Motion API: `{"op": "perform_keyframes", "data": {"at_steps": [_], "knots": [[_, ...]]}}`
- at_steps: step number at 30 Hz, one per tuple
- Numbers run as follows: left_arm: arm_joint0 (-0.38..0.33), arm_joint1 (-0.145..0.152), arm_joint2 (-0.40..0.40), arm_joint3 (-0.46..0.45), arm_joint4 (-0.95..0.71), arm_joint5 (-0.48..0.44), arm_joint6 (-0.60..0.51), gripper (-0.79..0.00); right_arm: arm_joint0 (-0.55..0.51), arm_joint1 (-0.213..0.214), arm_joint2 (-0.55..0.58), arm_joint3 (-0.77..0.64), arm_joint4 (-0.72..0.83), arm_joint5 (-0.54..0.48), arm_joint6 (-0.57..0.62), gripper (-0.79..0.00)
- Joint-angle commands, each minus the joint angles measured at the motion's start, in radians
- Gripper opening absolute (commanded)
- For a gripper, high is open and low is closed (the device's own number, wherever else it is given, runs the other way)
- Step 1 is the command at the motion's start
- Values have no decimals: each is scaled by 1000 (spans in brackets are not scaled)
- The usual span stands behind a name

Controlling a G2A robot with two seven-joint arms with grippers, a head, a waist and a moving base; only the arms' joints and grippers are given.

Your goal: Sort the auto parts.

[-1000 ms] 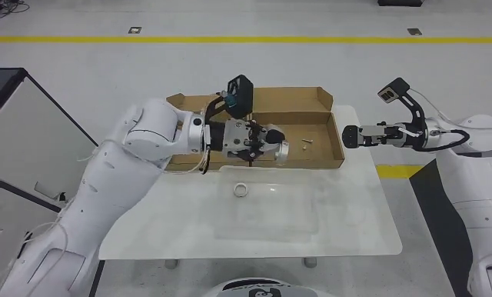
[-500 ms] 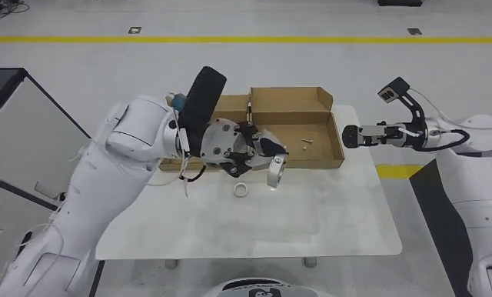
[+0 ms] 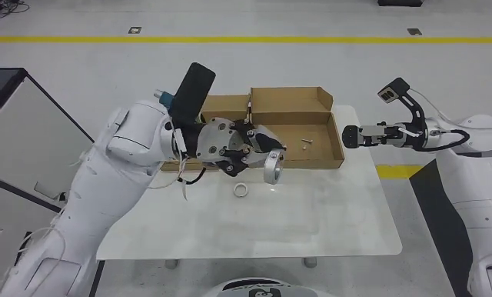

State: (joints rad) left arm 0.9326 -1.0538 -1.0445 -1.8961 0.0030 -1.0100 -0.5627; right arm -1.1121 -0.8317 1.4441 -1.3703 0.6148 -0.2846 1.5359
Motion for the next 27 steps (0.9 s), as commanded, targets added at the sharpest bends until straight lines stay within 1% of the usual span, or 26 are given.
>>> {"op": "perform_keyframes", "data": {"at_steps": [1,2,7,9,12,15,19,24,26,27], "knots": [[17,-5,1,-4,-52,-2,74,-785,0,0,0,0,0,0,0,0],[23,-7,1,-2,-81,-2,106,-785,0,0,0,0,0,0,0,0],[36,-20,-3,-22,-221,-2,186,-785,0,0,0,0,0,0,0,0],[44,-27,-16,-23,-278,-2,205,-785,0,0,0,0,0,0,0,0],[56,-39,-31,-29,-365,-2,203,-785,0,0,0,0,0,0,0,0],[69,-53,-53,-22,-456,-2,180,-785,0,0,0,0,0,0,0,0],[87,-77,-79,-8,-582,-2,105,-785,0,0,0,0,0,0,0,0],[100,-102,-130,37,-612,-2,-53,-785,0,0,0,0,0,0,0,0],[104,-108,-158,58,-562,-2,-117,-785,0,0,0,0,0,0,0,0],[110,-112,-167,64,-547,-2,-128,-785,0,0,0,0,0,0,0,0]]}}
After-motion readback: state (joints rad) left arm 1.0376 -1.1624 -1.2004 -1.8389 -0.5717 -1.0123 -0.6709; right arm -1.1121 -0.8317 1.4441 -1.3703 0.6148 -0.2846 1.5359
